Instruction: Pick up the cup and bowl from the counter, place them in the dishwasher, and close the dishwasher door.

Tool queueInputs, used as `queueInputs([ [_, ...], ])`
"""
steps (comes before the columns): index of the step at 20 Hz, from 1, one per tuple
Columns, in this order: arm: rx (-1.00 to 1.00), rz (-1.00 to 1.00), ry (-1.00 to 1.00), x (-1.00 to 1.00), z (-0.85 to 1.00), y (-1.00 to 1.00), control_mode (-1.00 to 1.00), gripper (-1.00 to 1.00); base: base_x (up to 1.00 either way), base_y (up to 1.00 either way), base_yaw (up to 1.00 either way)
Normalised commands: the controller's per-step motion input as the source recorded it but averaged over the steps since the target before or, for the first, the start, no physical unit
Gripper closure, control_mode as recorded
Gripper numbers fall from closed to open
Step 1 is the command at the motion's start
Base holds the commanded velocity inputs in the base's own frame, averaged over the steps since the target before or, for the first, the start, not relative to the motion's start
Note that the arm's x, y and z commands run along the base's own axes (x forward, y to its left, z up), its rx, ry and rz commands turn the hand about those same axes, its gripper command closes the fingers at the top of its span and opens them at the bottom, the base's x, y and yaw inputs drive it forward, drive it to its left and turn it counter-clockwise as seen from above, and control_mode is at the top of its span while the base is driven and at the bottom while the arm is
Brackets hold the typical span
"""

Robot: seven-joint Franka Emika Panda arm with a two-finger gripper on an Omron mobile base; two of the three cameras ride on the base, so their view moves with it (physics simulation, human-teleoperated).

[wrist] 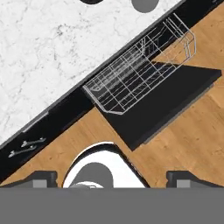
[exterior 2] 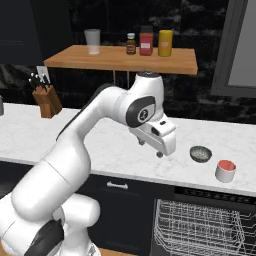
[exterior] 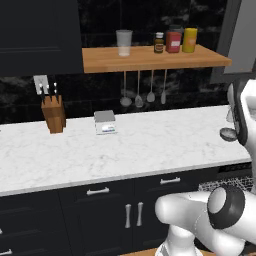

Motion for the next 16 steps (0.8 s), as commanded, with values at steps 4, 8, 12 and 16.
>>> queueInputs([
  [4, -0.01, -0.08, 0.25, 0.55, -0.33, -0.99, -1.00, -1.00, 0.00, 0.00, 0.00],
  [8, -0.02, 0.00, 0.12, 0.61, -0.31, -0.80, -1.00, -1.00, 0.00, 0.00, 0.00],
  [12, 0.00, 0.00, 0.00, 0.56, -0.18, -0.57, -1.00, -1.00, 0.00, 0.00, 0.00],
  [16, 0.00, 0.00, 0.00, 0.34, -0.24, -0.30, -1.00, -1.00, 0.00, 0.00, 0.00],
])
